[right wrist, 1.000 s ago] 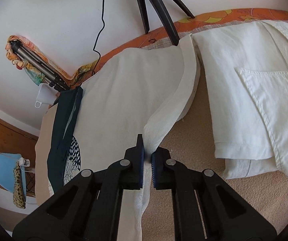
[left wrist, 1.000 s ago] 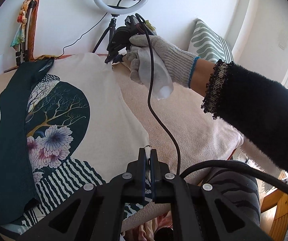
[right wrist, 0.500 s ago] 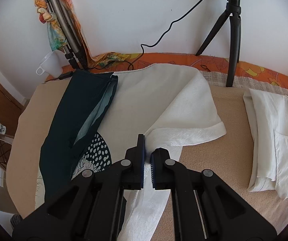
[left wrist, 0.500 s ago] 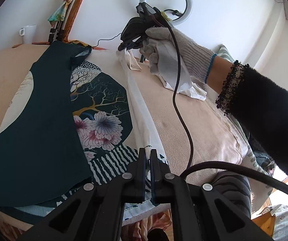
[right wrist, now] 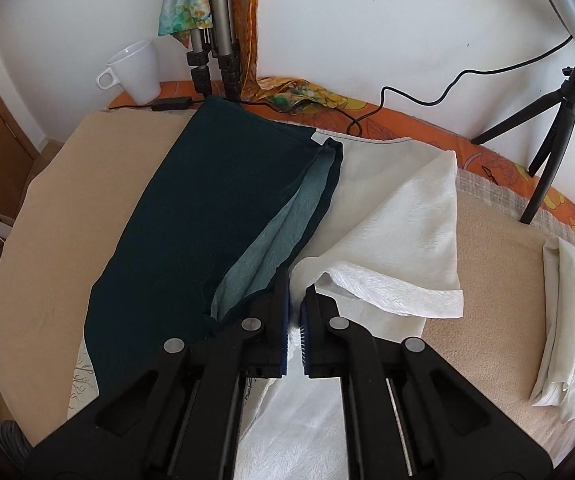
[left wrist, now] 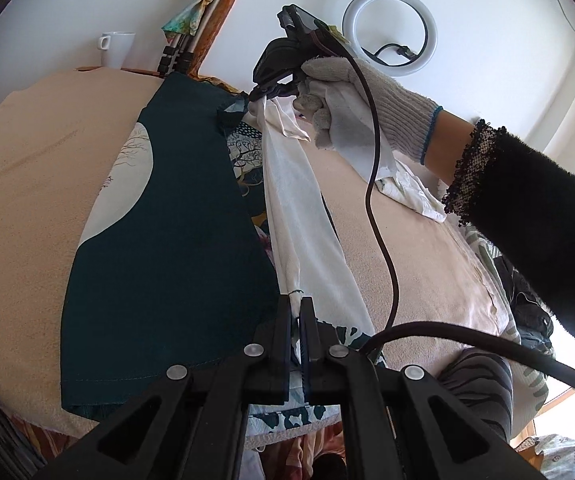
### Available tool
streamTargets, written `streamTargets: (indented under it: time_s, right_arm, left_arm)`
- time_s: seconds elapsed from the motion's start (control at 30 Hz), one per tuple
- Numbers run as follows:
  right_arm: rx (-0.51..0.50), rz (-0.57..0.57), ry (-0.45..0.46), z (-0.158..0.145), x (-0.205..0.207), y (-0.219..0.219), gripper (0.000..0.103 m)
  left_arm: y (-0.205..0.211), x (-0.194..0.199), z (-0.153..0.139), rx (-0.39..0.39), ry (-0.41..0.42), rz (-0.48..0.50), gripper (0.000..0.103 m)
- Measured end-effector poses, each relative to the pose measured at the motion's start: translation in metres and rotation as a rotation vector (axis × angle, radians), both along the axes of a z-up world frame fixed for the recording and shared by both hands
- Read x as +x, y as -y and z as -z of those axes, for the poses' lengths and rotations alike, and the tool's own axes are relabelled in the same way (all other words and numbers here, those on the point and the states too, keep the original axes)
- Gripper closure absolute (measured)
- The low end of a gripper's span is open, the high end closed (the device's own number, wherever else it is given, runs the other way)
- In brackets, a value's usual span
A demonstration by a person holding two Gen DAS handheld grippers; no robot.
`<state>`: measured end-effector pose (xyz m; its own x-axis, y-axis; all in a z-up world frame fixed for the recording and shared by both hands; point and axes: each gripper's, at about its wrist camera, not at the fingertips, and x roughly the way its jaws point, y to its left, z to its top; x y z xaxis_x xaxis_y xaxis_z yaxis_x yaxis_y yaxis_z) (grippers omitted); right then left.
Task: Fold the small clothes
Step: 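Fold the cream side over onto the dark-green fold with both grippers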
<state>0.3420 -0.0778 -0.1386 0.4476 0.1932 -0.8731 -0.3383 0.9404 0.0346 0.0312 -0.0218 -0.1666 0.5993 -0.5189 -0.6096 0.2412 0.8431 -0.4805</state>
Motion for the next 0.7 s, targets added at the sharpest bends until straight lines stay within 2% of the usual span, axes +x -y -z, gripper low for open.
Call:
streamTargets:
  time_s: [0.33, 0.57, 0.63, 0.7]
  right_arm:
    - [-0.023, -0.07, -0.008, 0.009, 0.001, -0.053, 0.097]
    - [-0.023, -0.091, -0.042, 0.03, 0.002, -0.064, 0.097]
    - [-0.002, -0.095, -0.06, 0.033, 0.003, -0.062, 0.097]
    - [0.046, -0.104, -0.098, 0.035, 0.003, -0.058, 0.09]
  left_arm:
    - [-0.01, -0.002, 0.007, 0.012, -0.018, -0.044, 0.103]
    - [-0.009, -0.002, 0.013, 0.048, -0.046, -0.034, 0.102]
    - [-0.008, -0.003, 0.013, 0.068, -0.048, -0.039, 0.09]
    - [-0.01, -0.005, 0.011, 0.071, -0.047, -0.043, 0.084]
